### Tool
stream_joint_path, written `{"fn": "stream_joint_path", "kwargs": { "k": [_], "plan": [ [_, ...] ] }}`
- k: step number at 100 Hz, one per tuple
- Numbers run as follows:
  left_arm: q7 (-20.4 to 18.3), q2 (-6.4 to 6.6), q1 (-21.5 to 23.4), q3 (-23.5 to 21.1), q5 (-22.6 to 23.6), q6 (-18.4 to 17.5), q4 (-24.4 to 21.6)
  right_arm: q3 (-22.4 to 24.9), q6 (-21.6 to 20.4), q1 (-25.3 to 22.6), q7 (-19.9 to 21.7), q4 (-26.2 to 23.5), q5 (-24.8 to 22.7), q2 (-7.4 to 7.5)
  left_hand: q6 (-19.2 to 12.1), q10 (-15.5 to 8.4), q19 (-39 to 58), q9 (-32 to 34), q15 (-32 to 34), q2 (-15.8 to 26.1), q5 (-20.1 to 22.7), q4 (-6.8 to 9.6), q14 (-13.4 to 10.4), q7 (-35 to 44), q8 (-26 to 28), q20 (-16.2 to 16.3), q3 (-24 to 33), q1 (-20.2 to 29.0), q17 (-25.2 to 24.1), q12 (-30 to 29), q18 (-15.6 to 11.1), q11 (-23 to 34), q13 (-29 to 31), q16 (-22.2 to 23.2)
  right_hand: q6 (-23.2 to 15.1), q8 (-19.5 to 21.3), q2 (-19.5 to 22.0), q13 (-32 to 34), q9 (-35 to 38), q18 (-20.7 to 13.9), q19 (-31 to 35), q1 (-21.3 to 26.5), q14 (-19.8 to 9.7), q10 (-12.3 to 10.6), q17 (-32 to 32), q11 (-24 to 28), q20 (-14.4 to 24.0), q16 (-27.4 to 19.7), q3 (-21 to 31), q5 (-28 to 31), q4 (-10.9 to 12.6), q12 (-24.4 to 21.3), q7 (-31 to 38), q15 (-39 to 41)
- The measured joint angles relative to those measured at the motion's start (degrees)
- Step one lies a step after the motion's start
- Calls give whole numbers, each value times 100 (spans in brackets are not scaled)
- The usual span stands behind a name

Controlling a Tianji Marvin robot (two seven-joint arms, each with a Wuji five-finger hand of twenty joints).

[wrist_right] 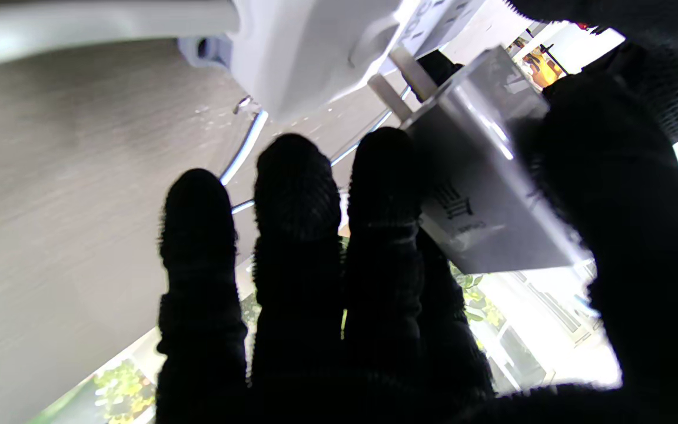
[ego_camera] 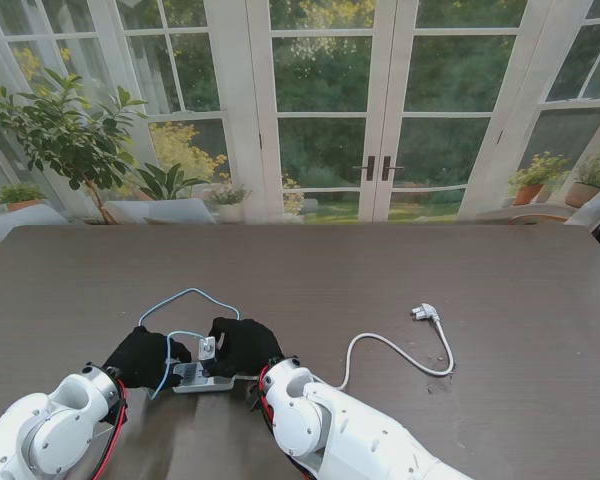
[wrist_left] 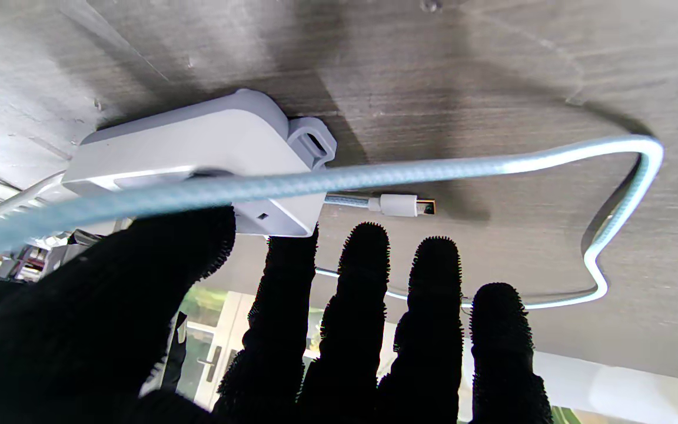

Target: Set up the charging station

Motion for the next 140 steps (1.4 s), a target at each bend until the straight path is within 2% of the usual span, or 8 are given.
{"fn": "stream_joint_path", "kwargs": {
  "k": [14,45,53,57,85,96,110,140],
  "plan": [
    [-32,-12,75,-71,-68,-39,-25,5,-10,-2,2,21,33,-24,0,1,0,0,1,-4,-244,0,5,-279,-117,0,-128,-52,0,0,0,-27,0,0,-2,-1,0,0,0,0,-1,0,17,0,-33,0,-9,0,0,0,0,-1,0,-1],
    [-117,-12,281,-179,-58,-88,-135,8,-112,-12,-92,176,183,-152,0,2,-10,0,1,-202,-303,-2,9,-350,-151,-1,-257,-289,-8,1,0,-72,0,1,-15,-59,-1,0,0,1,0,0,30,0,-41,-8,-11,0,1,0,0,-29,0,-3],
    [-83,-12,298,-172,-30,-67,-127,-3,-118,-12,-93,205,189,-172,0,3,-69,-24,1,-202,-303,-4,38,-350,-152,-1,-257,-326,-8,55,0,-73,-6,5,-36,-83,-3,0,0,1,-1,0,42,0,-44,-60,-11,0,1,0,0,-31,0,-3],
    [-45,-12,301,-163,-13,-52,-122,-4,-118,-12,-93,210,191,-177,-35,3,-69,-26,1,-202,-303,-82,44,-350,-152,-1,-257,-329,-8,57,0,-73,-6,5,-36,-87,-3,0,0,1,-1,0,43,0,-44,-60,-11,0,1,0,0,-32,0,-3],
    [199,-21,299,-88,82,36,-76,7,-117,-38,-91,210,278,-193,-41,43,-69,-10,71,-239,-311,-90,68,-214,-16,60,-275,-240,2,146,7,45,137,76,-38,-141,-6,0,0,2,-1,0,100,0,-62,-62,-11,0,2,0,0,-41,0,-4],
    [256,-31,282,-67,56,37,-36,23,-150,-80,-145,233,341,-225,-41,57,-69,-10,99,-270,-312,-90,125,-143,43,62,-275,-240,55,148,19,51,141,84,-93,-216,-212,0,0,2,-1,0,117,26,-82,-68,-12,0,52,141,-4,-46,0,-12],
    [254,-35,274,-57,-8,53,-25,23,-224,-108,-258,348,368,-304,-41,67,-69,-10,135,-280,-373,-92,170,-88,66,62,-275,-238,56,149,31,51,130,172,-131,-240,-230,0,0,2,-1,0,133,61,-130,-72,-43,0,52,144,-6,-47,0,-96],
    [258,-53,298,-99,-58,40,-25,-4,-316,-100,-326,457,346,-372,-78,79,-69,-10,137,-214,-509,-92,177,-242,-107,62,-275,-223,55,151,41,52,126,101,-168,-291,-238,-2,-10,2,-1,0,94,115,-179,-127,-46,0,52,146,-7,-47,0,-140]
  ]
}}
